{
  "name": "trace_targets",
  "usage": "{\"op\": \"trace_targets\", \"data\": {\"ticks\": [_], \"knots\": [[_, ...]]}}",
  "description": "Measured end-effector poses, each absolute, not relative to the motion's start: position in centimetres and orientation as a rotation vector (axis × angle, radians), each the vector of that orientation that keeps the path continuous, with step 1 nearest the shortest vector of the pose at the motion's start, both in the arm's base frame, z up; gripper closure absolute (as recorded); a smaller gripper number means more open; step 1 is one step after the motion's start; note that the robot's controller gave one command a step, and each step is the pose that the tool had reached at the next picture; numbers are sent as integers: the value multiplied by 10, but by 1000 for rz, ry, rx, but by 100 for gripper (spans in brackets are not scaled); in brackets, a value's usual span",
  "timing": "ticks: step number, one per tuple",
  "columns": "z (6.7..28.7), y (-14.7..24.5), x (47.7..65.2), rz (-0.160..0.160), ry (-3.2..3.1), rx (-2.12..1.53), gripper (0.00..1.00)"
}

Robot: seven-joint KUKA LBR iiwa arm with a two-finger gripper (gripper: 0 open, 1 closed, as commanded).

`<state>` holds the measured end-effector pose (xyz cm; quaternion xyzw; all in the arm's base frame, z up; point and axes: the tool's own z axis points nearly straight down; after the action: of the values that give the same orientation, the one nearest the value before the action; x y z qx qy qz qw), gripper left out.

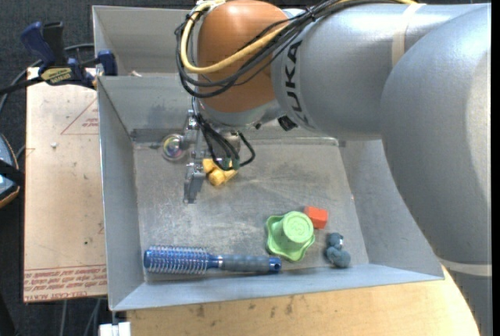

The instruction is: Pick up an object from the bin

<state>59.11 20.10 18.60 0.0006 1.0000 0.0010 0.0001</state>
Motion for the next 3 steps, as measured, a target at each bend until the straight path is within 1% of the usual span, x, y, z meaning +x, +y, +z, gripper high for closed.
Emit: {"op": "trace_targets", "data": {"ticks": [1, 2, 3], "knots": [[121, 142, 623, -5, 3145, 15, 0], [96, 128, 625, 5, 3128, 201, 0], [139, 75, 586, -1, 3129, 266, 0]]}}
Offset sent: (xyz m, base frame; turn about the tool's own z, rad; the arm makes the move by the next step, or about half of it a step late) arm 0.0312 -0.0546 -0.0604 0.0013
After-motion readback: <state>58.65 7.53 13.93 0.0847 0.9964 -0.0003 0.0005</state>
